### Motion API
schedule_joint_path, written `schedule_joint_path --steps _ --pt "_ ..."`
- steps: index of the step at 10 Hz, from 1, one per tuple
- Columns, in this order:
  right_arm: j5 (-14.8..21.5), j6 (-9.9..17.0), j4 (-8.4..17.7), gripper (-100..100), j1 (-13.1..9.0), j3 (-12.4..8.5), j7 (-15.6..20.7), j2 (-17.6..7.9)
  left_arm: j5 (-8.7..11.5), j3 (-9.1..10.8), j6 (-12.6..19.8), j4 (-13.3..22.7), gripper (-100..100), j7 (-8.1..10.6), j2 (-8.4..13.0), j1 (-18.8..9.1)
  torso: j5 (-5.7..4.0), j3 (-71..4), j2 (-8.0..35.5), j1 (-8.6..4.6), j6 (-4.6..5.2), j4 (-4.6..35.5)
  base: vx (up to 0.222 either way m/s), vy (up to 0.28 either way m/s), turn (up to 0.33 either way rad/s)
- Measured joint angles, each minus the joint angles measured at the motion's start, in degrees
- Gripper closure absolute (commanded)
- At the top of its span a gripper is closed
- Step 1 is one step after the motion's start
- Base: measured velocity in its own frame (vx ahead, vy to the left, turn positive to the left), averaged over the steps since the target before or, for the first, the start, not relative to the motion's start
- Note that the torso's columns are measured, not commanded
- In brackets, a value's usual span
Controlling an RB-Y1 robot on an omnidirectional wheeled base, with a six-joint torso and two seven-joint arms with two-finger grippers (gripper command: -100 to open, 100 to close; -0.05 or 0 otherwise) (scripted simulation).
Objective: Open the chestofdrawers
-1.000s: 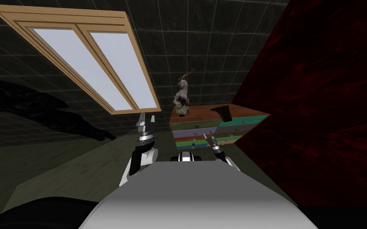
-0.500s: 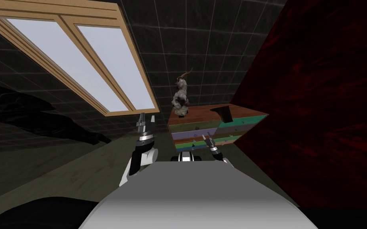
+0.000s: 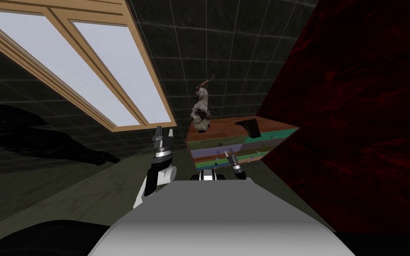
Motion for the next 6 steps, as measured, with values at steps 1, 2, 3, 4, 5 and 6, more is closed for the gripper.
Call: schedule_joint_path --steps 1,2,3,4,5,6 --pt "0.0 -0.4 1.0 -100 -0.4 0.1 1.5 0.9 0.0 0.00 0.0 0.0 0 0.00 0.0 0.0 -0.01 0.0 0.0 -0.02 0.01 0.0 0.076 0.002 -0.066" --pt "-0.2 -1.0 2.5 -100 -1.0 0.2 3.1 2.1 0.0 0.00 0.0 0.0 0 0.00 0.0 0.0 0.00 -0.1 -0.1 0.00 0.00 0.0 0.052 0.005 -0.022" --pt "-0.1 -1.3 2.7 -100 -1.0 0.4 4.4 2.8 0.0 0.00 0.0 0.0 0 0.00 0.0 0.0 0.01 0.0 0.0 0.01 0.00 0.0 0.033 0.003 -0.035" --pt "-0.1 -1.4 3.1 -100 -1.1 0.5 5.9 4.1 0.0 0.00 0.0 0.0 0 0.00 0.0 0.0 0.00 0.0 0.0 0.02 0.00 0.0 0.040 0.003 -0.056" --pt "-0.1 -1.7 3.7 -100 -1.2 0.8 7.7 5.9 0.0 0.00 0.0 0.0 0 0.00 0.0 0.0 0.00 0.0 0.0 0.02 0.01 0.0 0.046 0.006 -0.047" --pt "-0.1 -1.8 3.6 -100 -0.9 1.0 9.3 7.8 0.0 0.00 0.0 0.0 0 0.00 0.0 0.0 0.01 0.0 0.0 0.03 0.00 0.0 0.040 0.008 -0.024"
